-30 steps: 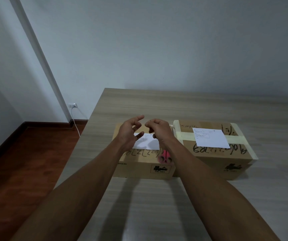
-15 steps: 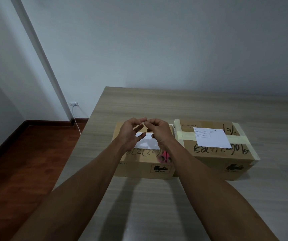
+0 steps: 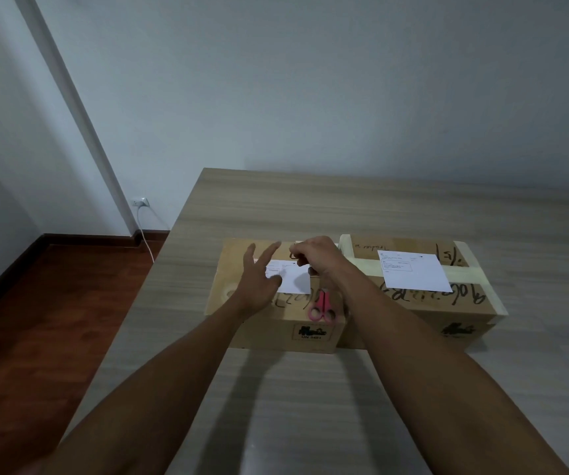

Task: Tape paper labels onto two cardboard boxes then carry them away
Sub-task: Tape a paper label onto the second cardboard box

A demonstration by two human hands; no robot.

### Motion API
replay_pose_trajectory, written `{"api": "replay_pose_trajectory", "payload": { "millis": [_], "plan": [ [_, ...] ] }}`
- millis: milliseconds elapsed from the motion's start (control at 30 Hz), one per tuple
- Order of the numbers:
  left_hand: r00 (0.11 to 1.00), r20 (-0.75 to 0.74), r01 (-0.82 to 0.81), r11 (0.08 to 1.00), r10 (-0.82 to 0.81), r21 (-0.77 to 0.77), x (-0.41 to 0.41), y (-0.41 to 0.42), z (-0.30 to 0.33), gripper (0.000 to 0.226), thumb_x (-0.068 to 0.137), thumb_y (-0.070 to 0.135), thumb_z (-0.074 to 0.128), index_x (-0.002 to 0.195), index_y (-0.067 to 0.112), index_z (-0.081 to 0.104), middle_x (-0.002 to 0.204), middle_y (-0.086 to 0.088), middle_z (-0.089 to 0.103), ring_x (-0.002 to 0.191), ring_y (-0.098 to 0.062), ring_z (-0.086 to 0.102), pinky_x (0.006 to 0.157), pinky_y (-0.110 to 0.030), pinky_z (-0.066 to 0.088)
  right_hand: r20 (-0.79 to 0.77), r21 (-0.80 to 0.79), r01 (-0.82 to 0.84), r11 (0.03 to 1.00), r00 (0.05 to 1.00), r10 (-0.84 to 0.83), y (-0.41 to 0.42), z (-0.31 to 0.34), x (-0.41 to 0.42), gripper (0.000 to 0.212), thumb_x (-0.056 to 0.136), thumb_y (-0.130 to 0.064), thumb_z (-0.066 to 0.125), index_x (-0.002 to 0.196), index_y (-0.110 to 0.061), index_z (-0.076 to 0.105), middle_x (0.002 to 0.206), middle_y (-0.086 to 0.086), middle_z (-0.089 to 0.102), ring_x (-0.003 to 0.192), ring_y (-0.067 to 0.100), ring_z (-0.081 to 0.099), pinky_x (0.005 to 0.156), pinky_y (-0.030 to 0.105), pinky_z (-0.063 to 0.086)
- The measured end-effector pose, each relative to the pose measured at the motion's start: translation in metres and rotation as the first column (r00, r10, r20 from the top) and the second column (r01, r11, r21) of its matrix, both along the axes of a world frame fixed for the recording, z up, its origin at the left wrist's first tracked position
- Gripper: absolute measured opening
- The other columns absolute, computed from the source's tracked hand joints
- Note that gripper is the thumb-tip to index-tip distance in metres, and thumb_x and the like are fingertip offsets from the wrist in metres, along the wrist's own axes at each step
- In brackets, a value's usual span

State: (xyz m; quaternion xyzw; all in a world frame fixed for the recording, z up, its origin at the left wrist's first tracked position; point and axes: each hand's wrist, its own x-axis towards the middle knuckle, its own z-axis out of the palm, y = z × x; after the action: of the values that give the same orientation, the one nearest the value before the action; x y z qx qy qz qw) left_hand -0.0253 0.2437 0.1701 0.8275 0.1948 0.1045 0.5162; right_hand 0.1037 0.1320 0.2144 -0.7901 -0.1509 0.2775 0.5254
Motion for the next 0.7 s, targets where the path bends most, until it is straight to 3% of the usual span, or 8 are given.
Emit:
{"api": "replay_pose_trajectory", "payload": {
  "millis": [67,133,233,333,400,500,600,700],
  "plan": [
    [0.993,-0.12,0.031,0.962,0.002,0.273,-0.003,-0.001,-0.006,0.08,0.096,0.015,0.058,0.16,0.044,0.02,0.168,-0.006,-0.02,0.14,-0.034,0.04,0.1,-0.037,0.041,0.024,-0.058,-0.023,0.998,0.999,0.024,-0.002,0.002,0.005,0.028,0.086,-0.02,0.071,0.086,0.008,0.072,0.069,0.009,0.064,0.064,0.019,0.055,0.053,0.028,0.037],
    [0.97,-0.222,0.044,0.819,0.102,0.572,-0.002,-0.003,-0.01,0.088,0.093,0.028,0.059,0.161,0.046,0.006,0.167,-0.006,-0.027,0.141,-0.034,0.035,0.109,-0.051,0.033,0.064,-0.097,-0.044,0.994,0.997,0.05,-0.005,0.004,0.01,0.029,0.087,-0.018,0.071,0.093,0.01,0.073,0.067,0.009,0.063,0.061,0.018,0.05,0.052,0.027,0.036],
    [0.934,-0.246,-0.039,0.76,0.258,0.649,0.004,-0.005,-0.009,0.087,0.088,0.034,0.059,0.161,0.026,0.013,0.165,-0.008,-0.032,0.148,-0.035,0.023,0.115,-0.055,0.023,0.105,-0.107,-0.063,0.992,0.992,0.074,-0.007,0.011,0.015,0.026,0.089,-0.013,0.071,0.091,0.012,0.073,0.067,0.007,0.064,0.058,0.015,0.05,0.051,0.026,0.035],
    [0.915,-0.213,-0.205,0.848,0.344,0.489,0.011,0.002,-0.005,0.065,0.094,0.037,0.059,0.153,0.019,0.038,0.169,-0.009,-0.018,0.147,-0.032,0.029,0.116,-0.053,0.024,0.131,-0.105,-0.073,0.992,0.988,0.086,-0.01,0.016,0.021,0.025,0.089,-0.012,0.074,0.091,0.012,0.072,0.073,0.005,0.069,0.062,0.017,0.052,0.053,0.026,0.038],
    [0.945,-0.073,-0.302,0.934,0.32,0.19,0.018,0.007,-0.001,0.046,0.095,0.035,0.065,0.139,0.025,0.054,0.17,-0.008,0.008,0.141,-0.025,0.042,0.115,-0.047,0.032,0.14,-0.109,-0.093,0.99,0.984,0.108,-0.011,0.02,0.023,0.021,0.089,-0.012,0.075,0.092,0.008,0.073,0.082,0.008,0.071,0.066,0.018,0.054,0.054,0.026,0.041],
    [0.927,0.105,-0.326,0.912,0.36,-0.248,0.024,0.007,0.014,0.023,0.097,0.024,0.066,0.119,0.017,0.07,0.159,-0.005,0.035,0.14,-0.02,0.042,0.105,-0.028,0.031,0.149,-0.112,-0.114,0.987,0.98,0.13,-0.013,0.025,0.024,0.016,0.089,-0.011,0.074,0.093,0.004,0.073,0.087,0.012,0.07,0.065,0.014,0.053,0.052,0.024,0.04],
    [0.945,0.103,-0.262,0.909,0.309,-0.323,0.026,0.006,0.028,0.032,0.098,0.028,0.064,0.121,0.007,0.073,0.137,0.003,0.054,0.129,-0.015,0.047,0.103,-0.029,0.029,0.142,-0.106,-0.14,0.984,0.978,0.154,-0.014,0.029,0.022,0.013,0.091,-0.01,0.072,0.096,0.002,0.074,0.085,0.007,0.071,0.067,0.012,0.055,0.056,0.023,0.042],
    [0.971,-0.011,-0.219,0.874,0.238,-0.434,0.029,0.01,0.028,0.036,0.093,0.046,0.066,0.114,0.018,0.076,0.132,0.001,0.065,0.126,-0.02,0.053,0.105,-0.042,0.038,0.136,-0.095,-0.17,0.981,0.974,0.181,-0.014,0.029,0.021,0.011,0.091,-0.009,0.071,0.096,0.001,0.074,0.087,0.006,0.073,0.073,0.014,0.059,0.062,0.026,0.046]
  ]
}}
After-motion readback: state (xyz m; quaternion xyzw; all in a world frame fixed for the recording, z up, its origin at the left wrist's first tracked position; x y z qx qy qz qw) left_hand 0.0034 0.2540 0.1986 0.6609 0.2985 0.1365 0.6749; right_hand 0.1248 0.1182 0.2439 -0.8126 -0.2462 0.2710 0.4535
